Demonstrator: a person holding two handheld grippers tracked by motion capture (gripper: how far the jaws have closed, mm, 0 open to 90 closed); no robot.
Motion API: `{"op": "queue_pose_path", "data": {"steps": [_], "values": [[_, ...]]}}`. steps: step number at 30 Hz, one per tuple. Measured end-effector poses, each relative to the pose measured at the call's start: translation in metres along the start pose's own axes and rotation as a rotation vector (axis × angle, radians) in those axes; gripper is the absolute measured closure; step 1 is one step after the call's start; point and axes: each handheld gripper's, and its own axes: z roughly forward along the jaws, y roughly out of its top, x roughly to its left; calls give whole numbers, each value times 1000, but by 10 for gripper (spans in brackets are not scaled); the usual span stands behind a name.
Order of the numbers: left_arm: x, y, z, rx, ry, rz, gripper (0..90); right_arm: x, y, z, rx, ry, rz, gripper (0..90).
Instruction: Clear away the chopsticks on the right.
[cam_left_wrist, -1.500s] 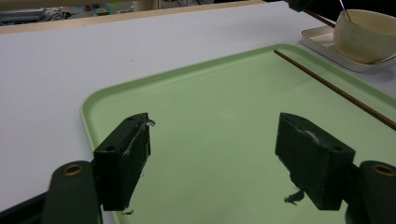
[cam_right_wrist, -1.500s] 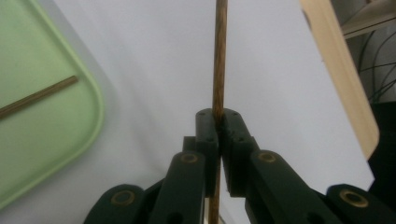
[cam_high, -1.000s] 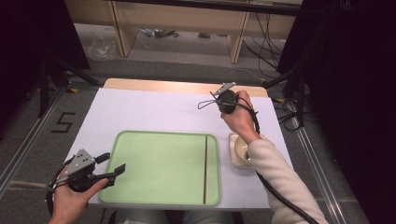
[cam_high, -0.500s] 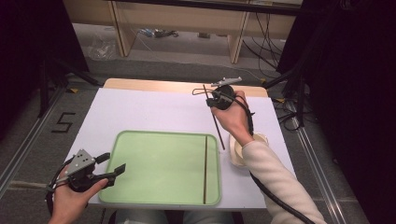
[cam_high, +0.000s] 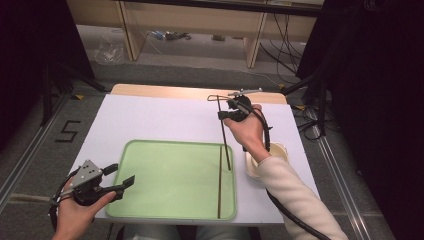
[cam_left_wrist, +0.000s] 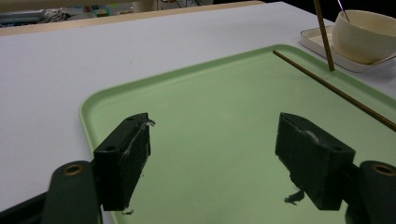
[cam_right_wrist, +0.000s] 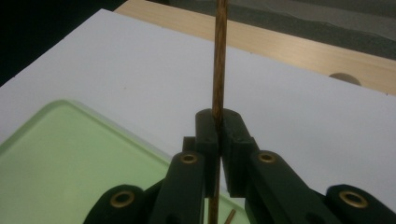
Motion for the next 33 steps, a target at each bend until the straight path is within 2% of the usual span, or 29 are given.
{"op": "queue_pose_path", "data": {"steps": [3,6,8,16,18,19,20,21,22,23,25,29,30,32,33], "values": [[0,0,0,0,-1,0,262,-2,-10,3,27,-9,34,873],[0,0,0,2,2,-5,262,-3,-15,6,27,-11,35,872],[0,0,0,3,3,-4,262,-5,-19,8,42,-6,64,870],[0,0,1,0,1,-2,262,-8,-34,15,95,-16,94,862],[0,0,1,0,0,-3,262,-9,-40,19,95,7,104,860],[0,0,1,0,-1,-3,262,-10,-42,20,120,8,93,859],[0,0,1,1,0,-2,262,-9,-44,21,134,14,118,857],[0,0,1,1,0,-2,262,-9,-46,22,149,2,113,856],[0,0,1,1,-1,-1,262,-8,-51,25,169,17,138,854],[0,0,1,1,-1,-1,262,-8,-51,25,169,17,138,854],[0,0,1,5,1,0,262,-7,-57,29,203,31,155,854],[0,0,1,6,0,-1,263,-7,-62,32,223,22,159,853],[0,0,1,6,-1,0,263,-7,-63,33,237,29,173,853],[0,0,1,5,-1,-1,263,-6,-68,36,248,29,164,851],[0,0,1,5,-2,-2,263,-5,-69,37,259,35,175,850]]}}
